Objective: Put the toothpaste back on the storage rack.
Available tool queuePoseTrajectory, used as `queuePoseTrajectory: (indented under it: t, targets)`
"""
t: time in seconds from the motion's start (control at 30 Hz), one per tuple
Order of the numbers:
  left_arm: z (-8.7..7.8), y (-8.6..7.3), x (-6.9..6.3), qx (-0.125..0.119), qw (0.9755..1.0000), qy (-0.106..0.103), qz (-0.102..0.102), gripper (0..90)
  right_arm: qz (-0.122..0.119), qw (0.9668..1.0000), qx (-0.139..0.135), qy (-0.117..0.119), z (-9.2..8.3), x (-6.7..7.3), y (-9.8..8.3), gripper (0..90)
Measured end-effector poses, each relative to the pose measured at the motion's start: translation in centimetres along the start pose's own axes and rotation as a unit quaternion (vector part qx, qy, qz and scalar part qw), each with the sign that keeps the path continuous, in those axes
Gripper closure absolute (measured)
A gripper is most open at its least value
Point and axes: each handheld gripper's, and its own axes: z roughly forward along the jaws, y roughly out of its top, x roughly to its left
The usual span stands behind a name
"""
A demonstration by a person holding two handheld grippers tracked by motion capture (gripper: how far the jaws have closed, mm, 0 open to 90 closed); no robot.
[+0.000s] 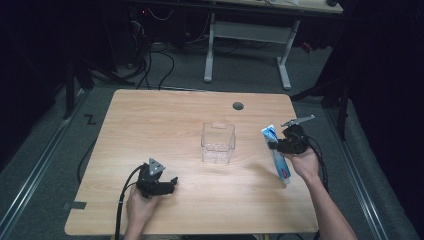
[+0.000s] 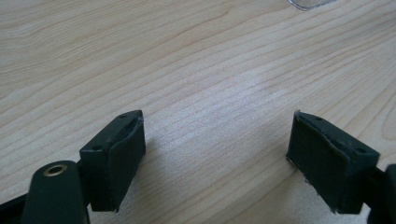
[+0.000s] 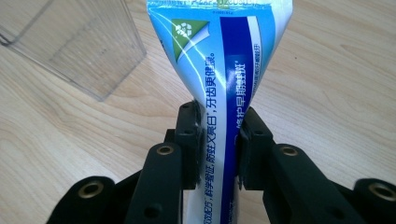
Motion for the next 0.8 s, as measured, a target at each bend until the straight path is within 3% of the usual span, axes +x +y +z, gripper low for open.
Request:
queuePoseTrajectory:
  t: [0.43, 0.8]
  targets:
    - [0.0, 0.0, 0.0, 0.000, 1.0000, 0.000, 0.000, 19.4, -0.017, 0.9978, -0.049, 0.041, -1.3, 1.5, 0.7, 74.0]
    - [0.0, 0.0, 0.0, 0.000, 1.0000, 0.000, 0.000, 19.4, -0.028, 0.9950, -0.080, 0.053, -2.3, 2.5, 1.2, 74.0]
